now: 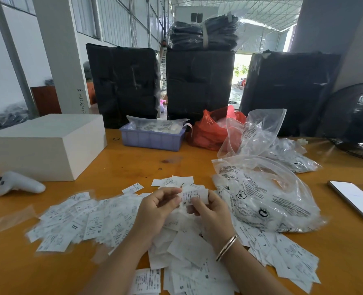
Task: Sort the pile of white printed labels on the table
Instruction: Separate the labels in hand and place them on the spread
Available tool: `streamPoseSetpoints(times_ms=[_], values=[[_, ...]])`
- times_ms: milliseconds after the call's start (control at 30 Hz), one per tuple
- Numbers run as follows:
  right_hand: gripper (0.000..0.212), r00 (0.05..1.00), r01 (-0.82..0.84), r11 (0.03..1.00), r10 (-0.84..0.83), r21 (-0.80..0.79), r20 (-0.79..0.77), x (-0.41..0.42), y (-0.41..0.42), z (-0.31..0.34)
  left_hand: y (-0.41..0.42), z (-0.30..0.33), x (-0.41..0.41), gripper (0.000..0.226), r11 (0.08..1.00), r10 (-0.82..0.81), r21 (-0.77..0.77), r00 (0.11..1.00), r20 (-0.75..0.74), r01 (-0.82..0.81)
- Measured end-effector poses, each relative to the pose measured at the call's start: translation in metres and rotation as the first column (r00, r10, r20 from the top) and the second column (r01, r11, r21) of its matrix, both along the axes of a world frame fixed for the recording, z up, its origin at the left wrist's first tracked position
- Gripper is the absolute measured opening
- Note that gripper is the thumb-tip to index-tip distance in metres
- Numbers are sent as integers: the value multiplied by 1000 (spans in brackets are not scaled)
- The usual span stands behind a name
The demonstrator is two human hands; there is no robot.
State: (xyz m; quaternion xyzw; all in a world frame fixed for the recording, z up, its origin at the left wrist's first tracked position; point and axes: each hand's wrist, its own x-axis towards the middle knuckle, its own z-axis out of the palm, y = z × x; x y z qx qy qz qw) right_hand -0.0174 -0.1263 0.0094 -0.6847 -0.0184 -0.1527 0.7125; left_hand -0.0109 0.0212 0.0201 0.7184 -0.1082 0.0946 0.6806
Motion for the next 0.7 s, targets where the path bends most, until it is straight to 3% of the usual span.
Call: streamPoseSetpoints(times_ms=[367,533,700], values=[[25,997,30,992,-37,-124,-62,0,3,-2,1,1,0,23,999,0,-54,1000,-12,0],[20,998,0,998,4,59,-64,3,0,-1,0,0,0,21,999,-2,-46,1000,-13,2],[23,997,-55,998,54,-12,-53,-2,1,1,1,0,0,21,999,51,-16,999,8,-51]])
